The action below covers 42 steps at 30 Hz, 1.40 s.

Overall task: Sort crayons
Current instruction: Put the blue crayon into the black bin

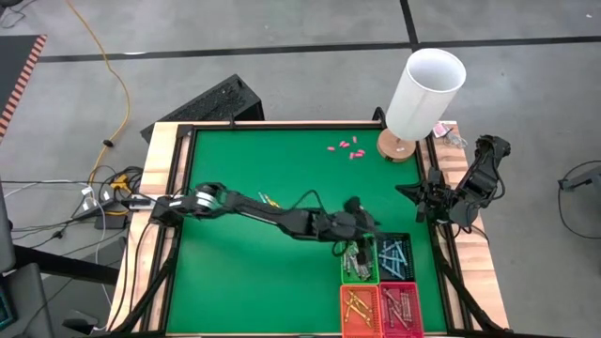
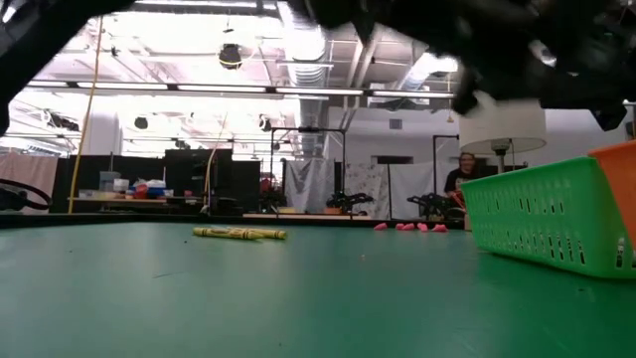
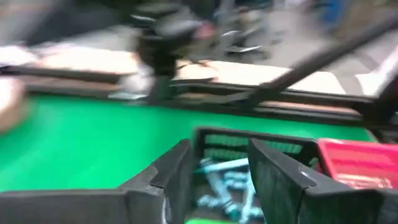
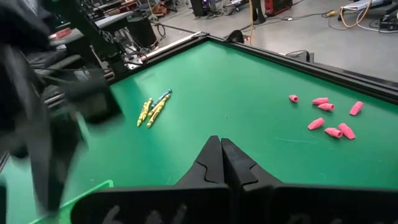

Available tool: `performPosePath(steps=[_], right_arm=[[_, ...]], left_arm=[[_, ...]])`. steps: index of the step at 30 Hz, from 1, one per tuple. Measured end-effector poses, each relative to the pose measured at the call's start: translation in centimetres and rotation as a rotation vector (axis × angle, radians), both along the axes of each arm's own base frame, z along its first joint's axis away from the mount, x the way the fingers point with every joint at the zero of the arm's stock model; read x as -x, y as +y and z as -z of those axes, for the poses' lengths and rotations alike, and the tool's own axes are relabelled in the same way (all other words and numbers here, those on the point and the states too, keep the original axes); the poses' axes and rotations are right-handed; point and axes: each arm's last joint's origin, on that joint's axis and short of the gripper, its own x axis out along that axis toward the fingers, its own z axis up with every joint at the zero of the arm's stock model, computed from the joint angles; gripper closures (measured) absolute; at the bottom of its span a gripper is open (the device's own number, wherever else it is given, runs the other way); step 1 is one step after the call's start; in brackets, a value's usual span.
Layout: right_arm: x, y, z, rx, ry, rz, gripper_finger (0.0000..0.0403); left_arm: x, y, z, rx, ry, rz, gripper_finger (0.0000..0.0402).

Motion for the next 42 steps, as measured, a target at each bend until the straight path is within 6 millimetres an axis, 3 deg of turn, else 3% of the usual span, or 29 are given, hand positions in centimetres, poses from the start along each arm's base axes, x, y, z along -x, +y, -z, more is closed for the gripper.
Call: performPosePath(steps=[3, 7, 10, 16, 19, 21, 25, 30, 36, 39, 42], right_arm=[[0.0, 0.0, 0.0, 0.0, 0.0, 0.0, 0.0403], [0.0, 0.0, 0.0, 0.001, 0.001, 0.0, 0.0403], [0.0, 0.0, 0.0, 0.001, 0.001, -0.001, 0.0403], [0.0, 0.0, 0.0, 0.002, 0.002, -0.001, 0.0403], [0.0, 0.0, 0.0, 0.003, 0.002, -0.001, 0.0403], [0.0, 0.0, 0.0, 0.003, 0.002, -0.001, 0.0403], [0.0, 0.0, 0.0, 0.005, 0.004, -0.001, 0.0403], [0.0, 0.0, 0.0, 0.004, 0.007, -0.005, 0.0403], [0.0, 0.0, 0.0, 0.003, 0.008, -0.005, 0.0403], [0.0, 0.0, 0.0, 0.003, 0.008, -0.005, 0.0403], [0.0, 0.0, 0.0, 0.0, 0.006, -0.004, 0.0403]], left_arm=[[2.2, 0.7, -3.6, 0.021, 0.112, -0.19, 0.0263], [5.7, 1.7, -5.8, -0.047, 0.322, -0.407, 0.0274], [8.4, 2.3, -7.4, -0.117, 0.479, -0.444, 0.0281], [12.6, 3.5, -7.5, -0.101, 0.769, -0.528, 0.0283], [14.0, 4.3, -7.7, -0.065, 0.784, -0.576, 0.0283], [15.1, 4.8, -7.0, -0.057, 0.824, -0.583, 0.0283], [17.6, 6.0, -3.7, 0.036, 0.942, -0.588, 0.0283], [21.1, 8.0, -2.1, 0.079, 0.884, -0.52, 0.0283], [24.6, 9.5, -0.2, -0.085, 0.865, -0.238, 0.0283], [25.6, 10.4, 1.4, -0.182, 0.91, -0.173, 0.0283], [26.0, 11.8, 2.2, -0.164, 0.939, -0.168, 0.0283]])
